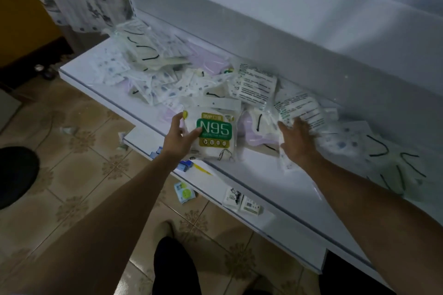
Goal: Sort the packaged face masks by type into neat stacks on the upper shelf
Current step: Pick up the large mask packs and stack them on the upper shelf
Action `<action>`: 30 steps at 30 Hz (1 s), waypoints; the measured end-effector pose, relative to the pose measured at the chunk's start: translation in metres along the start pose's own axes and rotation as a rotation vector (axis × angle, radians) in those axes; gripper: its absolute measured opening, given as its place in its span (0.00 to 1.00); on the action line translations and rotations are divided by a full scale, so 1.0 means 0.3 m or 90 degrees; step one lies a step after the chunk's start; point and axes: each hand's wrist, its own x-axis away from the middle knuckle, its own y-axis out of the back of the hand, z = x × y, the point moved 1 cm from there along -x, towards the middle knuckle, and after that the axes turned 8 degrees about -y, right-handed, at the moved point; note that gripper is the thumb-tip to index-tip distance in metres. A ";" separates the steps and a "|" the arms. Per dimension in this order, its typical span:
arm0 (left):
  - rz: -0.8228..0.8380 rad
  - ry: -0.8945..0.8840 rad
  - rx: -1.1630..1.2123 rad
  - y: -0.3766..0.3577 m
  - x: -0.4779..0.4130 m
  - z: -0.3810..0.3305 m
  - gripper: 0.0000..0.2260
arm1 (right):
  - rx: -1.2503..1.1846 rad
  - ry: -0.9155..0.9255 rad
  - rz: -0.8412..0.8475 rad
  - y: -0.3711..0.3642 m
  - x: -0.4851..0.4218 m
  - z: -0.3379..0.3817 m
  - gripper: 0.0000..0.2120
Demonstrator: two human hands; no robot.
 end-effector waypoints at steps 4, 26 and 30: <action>0.021 0.031 0.030 0.026 -0.026 0.016 0.20 | -0.083 -0.018 -0.055 0.064 -0.017 -0.019 0.21; -0.063 -0.004 0.095 0.108 0.010 -0.090 0.28 | -0.980 -0.230 0.035 0.428 0.099 0.320 0.12; -0.110 0.035 0.177 0.269 -0.027 -0.087 0.26 | -1.015 -0.174 0.191 0.477 0.109 0.518 0.15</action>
